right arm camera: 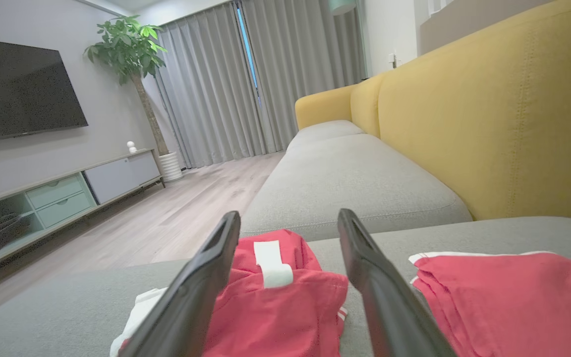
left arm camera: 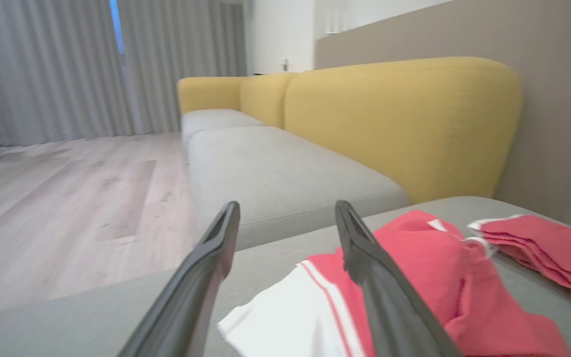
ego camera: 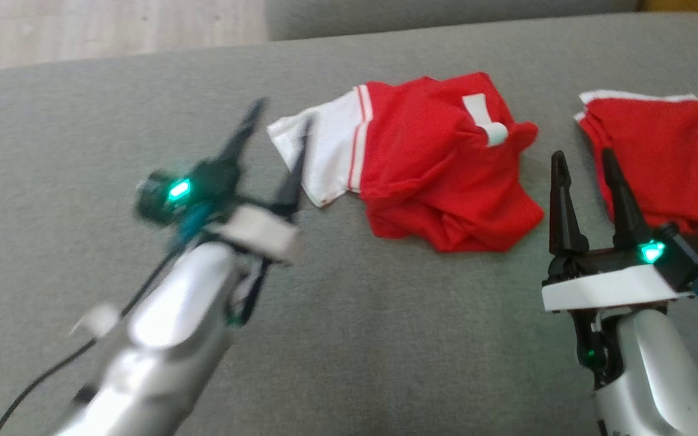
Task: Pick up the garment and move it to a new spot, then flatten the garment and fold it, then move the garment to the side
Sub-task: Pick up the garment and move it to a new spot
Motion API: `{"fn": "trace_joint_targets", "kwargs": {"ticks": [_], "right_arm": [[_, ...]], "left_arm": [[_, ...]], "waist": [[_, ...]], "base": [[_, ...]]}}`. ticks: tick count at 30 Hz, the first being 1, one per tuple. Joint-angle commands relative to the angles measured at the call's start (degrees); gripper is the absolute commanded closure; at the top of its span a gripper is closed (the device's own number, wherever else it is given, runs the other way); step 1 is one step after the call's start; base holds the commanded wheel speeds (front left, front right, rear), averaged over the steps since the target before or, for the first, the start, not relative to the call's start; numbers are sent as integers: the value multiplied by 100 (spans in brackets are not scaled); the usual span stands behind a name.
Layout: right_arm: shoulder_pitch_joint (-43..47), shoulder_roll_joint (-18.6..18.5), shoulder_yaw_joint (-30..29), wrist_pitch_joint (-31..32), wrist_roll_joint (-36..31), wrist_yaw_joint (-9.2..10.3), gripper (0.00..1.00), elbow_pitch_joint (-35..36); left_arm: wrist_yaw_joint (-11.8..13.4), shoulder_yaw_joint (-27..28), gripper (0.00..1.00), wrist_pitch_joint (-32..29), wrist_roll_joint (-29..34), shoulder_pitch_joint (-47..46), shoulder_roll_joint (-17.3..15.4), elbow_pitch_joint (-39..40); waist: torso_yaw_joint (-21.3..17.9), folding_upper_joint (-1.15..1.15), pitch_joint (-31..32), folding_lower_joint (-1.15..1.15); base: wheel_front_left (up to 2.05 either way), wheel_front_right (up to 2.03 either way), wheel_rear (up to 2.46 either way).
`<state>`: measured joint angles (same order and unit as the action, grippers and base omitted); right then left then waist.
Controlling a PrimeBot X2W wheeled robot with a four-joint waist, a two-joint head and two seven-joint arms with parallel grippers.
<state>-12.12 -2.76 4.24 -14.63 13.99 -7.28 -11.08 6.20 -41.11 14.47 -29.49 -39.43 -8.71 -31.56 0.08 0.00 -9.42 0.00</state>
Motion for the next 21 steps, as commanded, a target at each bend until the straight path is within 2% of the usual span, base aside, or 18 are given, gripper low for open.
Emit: {"fn": "trace_joint_targets", "kwargs": {"ticks": [1, 5, 8, 13, 21], "right_arm": [[-10, -11, 113, -37, -44, -21, 0, 166], [119, -11, 157, -37, -77, -21, 0, 119], [185, -11, 163, -37, -99, -21, 0, 96], [207, -11, 152, -37, -139, -21, 0, 65], [86, -11, 244, -37, -170, -21, 0, 61]], "left_arm": [[44, 267, 0, 51, -10, 37, -192, 183], [125, 910, 0, 51, 54, 796, -450, 652], [102, 1289, 0, 51, 111, 1366, -483, 876], [-33, 1644, 0, 52, 324, 1830, -339, 1006], [-319, 1837, 0, 52, 679, 1689, -79, 814]], "waist": [[120, 0, 86, 0], [279, 0, 147, 0], [365, 0, 159, 0], [464, 0, 152, 0], [354, 0, 35, 0]], "base": [[0, 0, 0], [0, 0, 0], [0, 0, 0], [0, 0, 0], [0, 0, 0]]}}
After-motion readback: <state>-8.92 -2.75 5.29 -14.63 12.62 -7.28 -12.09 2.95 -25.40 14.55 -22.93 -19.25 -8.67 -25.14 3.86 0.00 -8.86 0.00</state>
